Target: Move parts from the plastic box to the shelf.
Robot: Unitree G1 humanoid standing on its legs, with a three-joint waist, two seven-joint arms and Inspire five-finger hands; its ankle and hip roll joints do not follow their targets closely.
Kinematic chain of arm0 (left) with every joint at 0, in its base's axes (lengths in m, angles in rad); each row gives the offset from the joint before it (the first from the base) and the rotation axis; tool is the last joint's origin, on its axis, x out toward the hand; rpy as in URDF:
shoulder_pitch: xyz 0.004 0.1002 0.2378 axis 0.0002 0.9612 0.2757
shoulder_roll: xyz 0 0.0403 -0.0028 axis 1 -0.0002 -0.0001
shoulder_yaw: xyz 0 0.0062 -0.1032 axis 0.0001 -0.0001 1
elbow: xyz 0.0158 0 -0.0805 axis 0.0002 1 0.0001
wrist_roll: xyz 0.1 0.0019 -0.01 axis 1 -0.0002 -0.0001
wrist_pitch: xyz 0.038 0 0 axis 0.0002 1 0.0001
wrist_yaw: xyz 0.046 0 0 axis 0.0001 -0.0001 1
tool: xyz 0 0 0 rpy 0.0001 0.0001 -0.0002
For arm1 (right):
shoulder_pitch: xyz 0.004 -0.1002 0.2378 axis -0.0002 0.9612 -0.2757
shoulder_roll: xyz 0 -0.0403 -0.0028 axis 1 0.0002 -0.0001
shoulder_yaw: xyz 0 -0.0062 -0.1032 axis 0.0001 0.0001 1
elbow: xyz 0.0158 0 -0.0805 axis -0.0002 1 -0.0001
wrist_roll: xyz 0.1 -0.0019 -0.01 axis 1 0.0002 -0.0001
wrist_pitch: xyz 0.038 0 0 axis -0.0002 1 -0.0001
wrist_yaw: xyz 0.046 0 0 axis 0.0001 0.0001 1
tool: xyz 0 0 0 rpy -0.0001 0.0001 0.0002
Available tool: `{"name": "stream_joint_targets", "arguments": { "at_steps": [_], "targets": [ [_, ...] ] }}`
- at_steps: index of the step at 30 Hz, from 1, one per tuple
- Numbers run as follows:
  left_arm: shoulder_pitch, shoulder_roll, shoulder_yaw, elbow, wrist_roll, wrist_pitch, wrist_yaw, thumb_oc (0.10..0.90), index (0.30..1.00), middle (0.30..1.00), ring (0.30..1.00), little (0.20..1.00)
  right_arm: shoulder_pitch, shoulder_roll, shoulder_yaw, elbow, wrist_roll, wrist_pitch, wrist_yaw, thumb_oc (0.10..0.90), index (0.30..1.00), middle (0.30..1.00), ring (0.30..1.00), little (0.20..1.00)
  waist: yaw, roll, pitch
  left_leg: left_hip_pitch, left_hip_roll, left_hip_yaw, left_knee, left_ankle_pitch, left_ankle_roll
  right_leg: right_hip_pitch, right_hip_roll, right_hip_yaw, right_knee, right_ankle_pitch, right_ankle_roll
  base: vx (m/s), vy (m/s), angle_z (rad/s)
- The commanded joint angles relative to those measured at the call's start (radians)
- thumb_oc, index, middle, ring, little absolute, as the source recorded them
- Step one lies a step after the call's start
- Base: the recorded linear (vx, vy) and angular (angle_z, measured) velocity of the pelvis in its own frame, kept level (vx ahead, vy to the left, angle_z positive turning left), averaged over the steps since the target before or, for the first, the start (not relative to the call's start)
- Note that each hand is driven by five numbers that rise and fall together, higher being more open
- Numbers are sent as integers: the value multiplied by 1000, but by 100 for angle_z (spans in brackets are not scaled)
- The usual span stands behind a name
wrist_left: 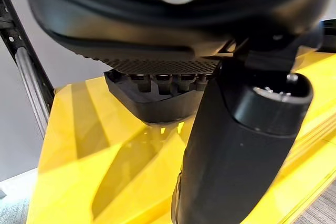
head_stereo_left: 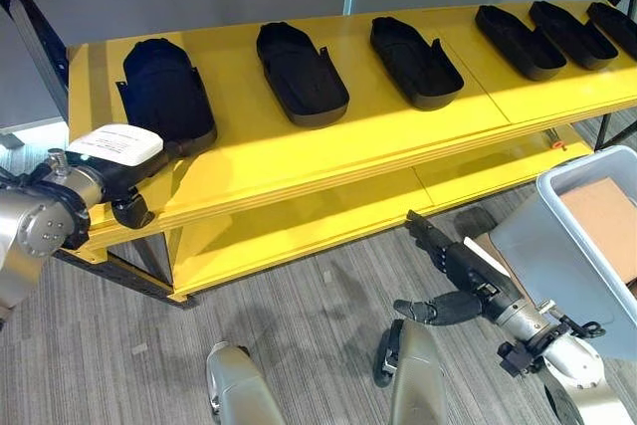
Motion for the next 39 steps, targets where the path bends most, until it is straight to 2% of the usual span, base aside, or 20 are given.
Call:
{"name": "stream_joint_targets", "arguments": {
  "at_steps": [1,13,16,19,26,31,39],
  "targets": [
    [-4,83,106,-29,29,28,41,900,1000,1000,1000,1000,-27,-3,-115,-71,38,-72,2,900,1000,1000,1000,1000,3,26,-66,-36,-31,-2,-43,62,74,41,-10,65,-41,-38,33,0,0,0],
    [-48,94,131,-34,23,44,75,900,1000,1000,1000,1000,-30,-8,-115,-66,38,-71,-3,900,1000,1000,1000,1000,5,29,-68,-42,-36,-2,-39,61,74,42,-11,65,-38,-39,33,0,0,0],
    [-67,94,141,-33,17,50,102,900,1000,1000,1000,1000,-27,-10,-113,-66,35,-70,-4,900,1000,1000,1000,1000,5,29,-71,-43,-38,-1,-37,61,74,40,-11,66,-37,-39,33,0,0,0],
    [-136,83,140,-38,3,56,178,900,1000,1000,1000,1000,-30,-17,-109,-66,38,-75,-13,900,1000,1000,1000,1000,2,31,-73,-44,-40,-1,-41,65,75,39,-11,67,-38,-38,33,0,0,0],
    [-187,98,147,-43,2,59,222,900,1000,1000,1000,1000,-28,-19,-116,-68,43,-73,-14,900,1000,1000,1000,1000,6,33,-77,-41,-41,-1,-46,67,75,40,-12,64,-40,-37,33,0,0,0],
    [-239,145,151,-46,80,69,293,900,1000,1000,1000,1000,-25,-31,-111,-70,35,-81,-15,900,1000,1000,1000,1000,8,39,-83,-44,-43,1,-43,67,75,40,-14,65,-40,-37,35,0,0,0],
    [-207,119,225,-111,136,79,361,900,1000,1000,1000,1000,-29,-40,-106,-79,29,-83,-14,900,1000,1000,1000,1000,10,39,-86,-41,-46,0,-45,64,77,42,-12,68,-42,-38,34,0,0,0]
  ]
}}
